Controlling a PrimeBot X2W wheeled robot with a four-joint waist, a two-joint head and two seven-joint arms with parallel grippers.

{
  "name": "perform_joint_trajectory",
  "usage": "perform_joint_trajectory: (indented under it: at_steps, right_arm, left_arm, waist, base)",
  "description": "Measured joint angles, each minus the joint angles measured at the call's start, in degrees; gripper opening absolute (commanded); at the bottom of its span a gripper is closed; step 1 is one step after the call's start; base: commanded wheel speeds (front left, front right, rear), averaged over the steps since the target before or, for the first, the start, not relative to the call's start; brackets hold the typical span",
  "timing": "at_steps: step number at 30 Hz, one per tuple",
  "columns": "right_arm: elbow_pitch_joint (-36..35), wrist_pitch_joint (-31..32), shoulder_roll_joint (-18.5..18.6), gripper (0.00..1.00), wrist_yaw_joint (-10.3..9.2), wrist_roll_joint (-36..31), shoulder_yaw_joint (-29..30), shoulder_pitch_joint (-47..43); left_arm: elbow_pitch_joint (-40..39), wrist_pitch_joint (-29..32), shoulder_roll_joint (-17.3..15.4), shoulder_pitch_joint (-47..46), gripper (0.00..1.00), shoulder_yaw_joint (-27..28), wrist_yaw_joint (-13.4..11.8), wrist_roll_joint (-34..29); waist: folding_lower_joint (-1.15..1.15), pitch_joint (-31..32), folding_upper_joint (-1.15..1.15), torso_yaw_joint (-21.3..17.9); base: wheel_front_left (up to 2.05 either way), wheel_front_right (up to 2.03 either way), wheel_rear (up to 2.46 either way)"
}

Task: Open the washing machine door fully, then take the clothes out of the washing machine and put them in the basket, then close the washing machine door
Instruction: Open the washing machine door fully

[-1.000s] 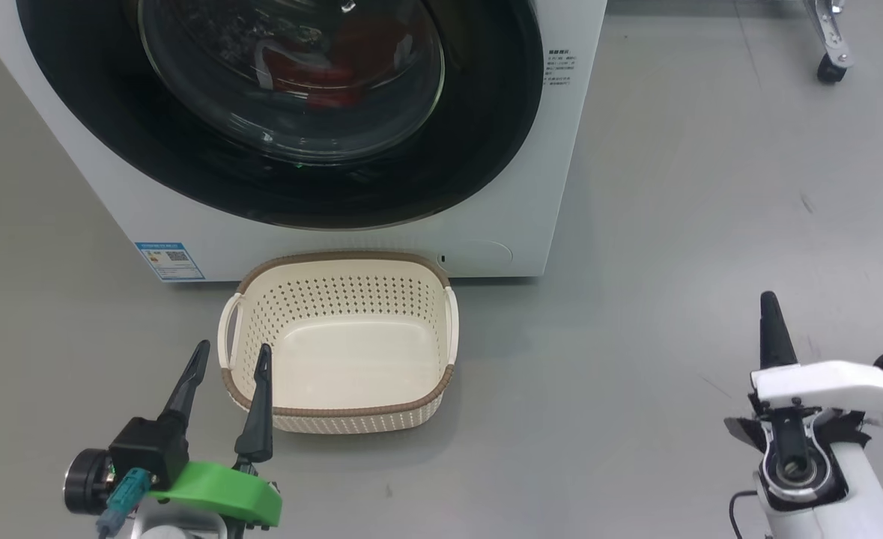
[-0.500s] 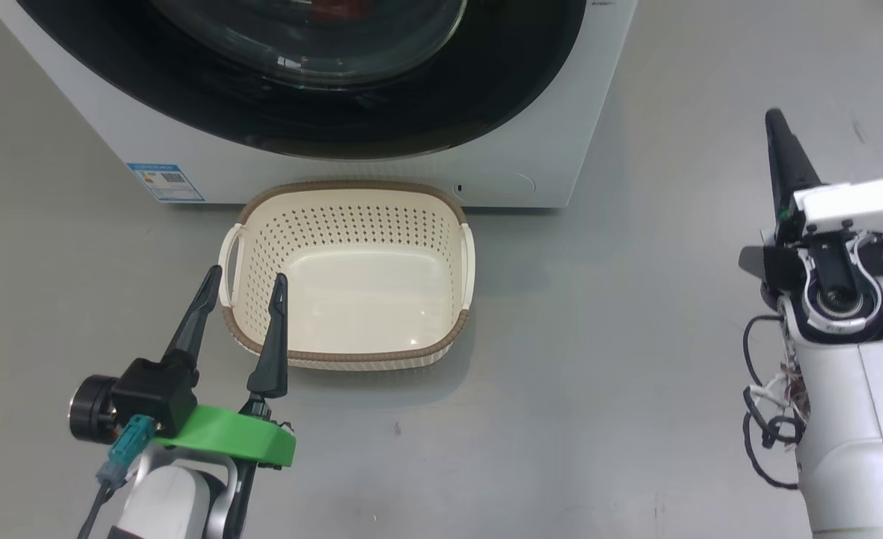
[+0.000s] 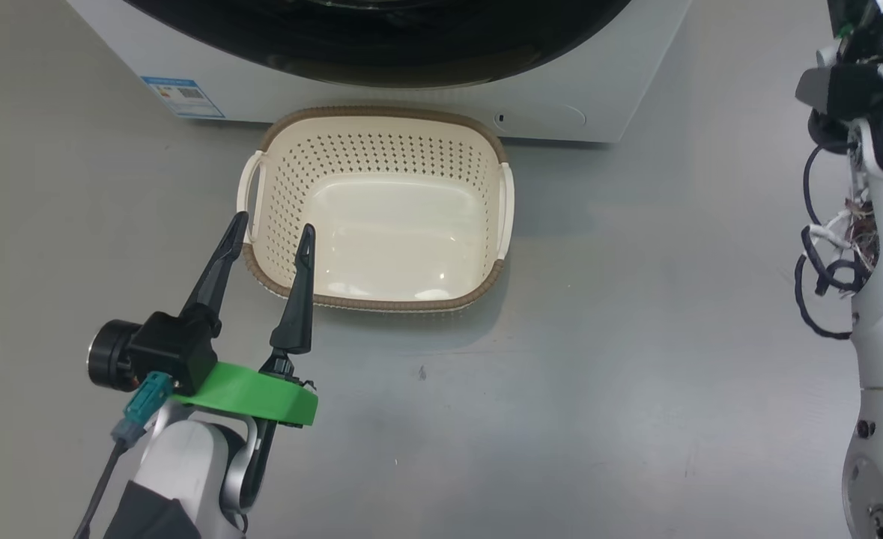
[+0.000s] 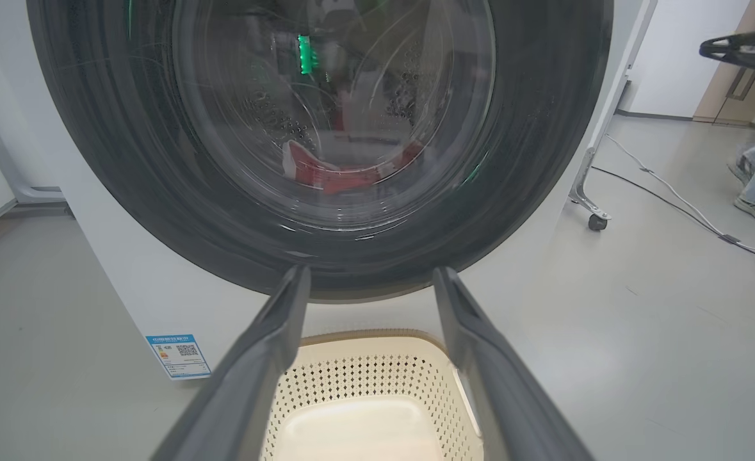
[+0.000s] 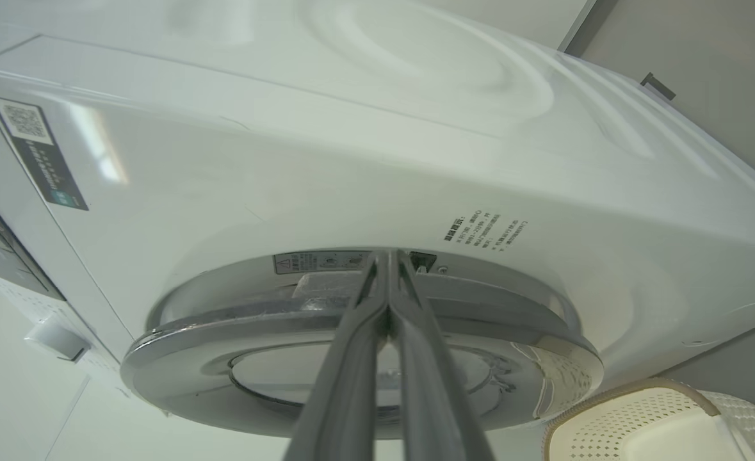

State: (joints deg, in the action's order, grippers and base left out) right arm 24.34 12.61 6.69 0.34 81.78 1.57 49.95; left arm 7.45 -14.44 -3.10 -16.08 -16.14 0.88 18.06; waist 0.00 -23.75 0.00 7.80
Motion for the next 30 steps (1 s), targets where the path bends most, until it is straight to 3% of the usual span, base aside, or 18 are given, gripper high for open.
perform_joint_trajectory:
  at_steps: [18, 30]
  right_arm:
    - [6.9, 8.3, 2.7, 0.00, -2.97, -0.3, -4.2, 15.6]
    - [10.9, 12.9, 4.2, 0.00, -2.59, 0.4, -5.2, 20.0]
  left_arm:
    - [1.0, 0.0, 0.7, -4.6, 1.00, -1.7, 1.5, 0.0]
    - [1.0, 0.0, 1.0, -6.5, 1.00, -1.6, 1.5, -0.5]
  waist:
    - [0.00, -6.1, 0.00, 4.4]
    - [0.00, -9.0, 0.00, 6.3]
  base:
    - [0.00, 0.00, 0.00]
    - [0.00, 0.00, 0.00]
